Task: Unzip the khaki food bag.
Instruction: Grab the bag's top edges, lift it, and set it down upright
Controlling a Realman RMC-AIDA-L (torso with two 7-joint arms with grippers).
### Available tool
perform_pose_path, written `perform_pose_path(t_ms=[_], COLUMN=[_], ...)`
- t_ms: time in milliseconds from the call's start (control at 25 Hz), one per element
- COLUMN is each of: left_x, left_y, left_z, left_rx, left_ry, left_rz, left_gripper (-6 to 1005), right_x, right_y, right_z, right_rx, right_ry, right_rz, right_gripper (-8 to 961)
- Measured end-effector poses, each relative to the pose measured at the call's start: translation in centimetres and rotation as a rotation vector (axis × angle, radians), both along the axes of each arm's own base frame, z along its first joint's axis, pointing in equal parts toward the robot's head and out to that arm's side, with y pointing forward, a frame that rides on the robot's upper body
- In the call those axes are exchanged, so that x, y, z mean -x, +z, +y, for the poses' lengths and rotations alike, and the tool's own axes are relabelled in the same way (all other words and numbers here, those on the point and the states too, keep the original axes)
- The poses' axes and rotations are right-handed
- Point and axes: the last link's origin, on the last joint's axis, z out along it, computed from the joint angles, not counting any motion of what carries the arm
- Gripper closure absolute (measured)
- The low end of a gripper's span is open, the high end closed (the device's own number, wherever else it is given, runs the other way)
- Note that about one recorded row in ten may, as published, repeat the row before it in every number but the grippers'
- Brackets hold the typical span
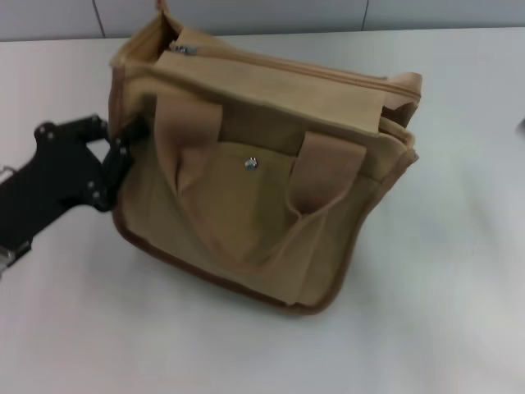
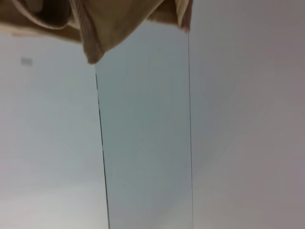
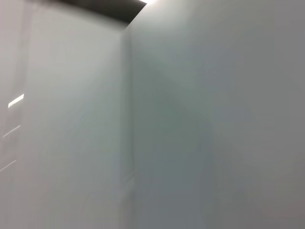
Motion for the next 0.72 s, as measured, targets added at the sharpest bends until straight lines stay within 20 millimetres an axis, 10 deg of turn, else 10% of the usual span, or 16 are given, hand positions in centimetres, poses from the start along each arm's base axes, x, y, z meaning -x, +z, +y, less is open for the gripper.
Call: perform_pose_path(t_ms=[320, 720], left_x=[-3.3, -5.9], left_y=[2.4, 2.9], left_z=[2.7, 4.3], left_rx=[-0.079, -0.081], left_ry=[-0.186, -0.320], left_rz=[-0.015, 0.009], left_gripper=[922, 922], right_x=[0.6, 7.0], right_y=[1.0, -2.8], right_z=[2.4, 9.8], right_rx=[-0.387, -0.229], right_ry=[-0.122, -0.023], right_rz=[0.255, 0.167], right_gripper=[131, 130])
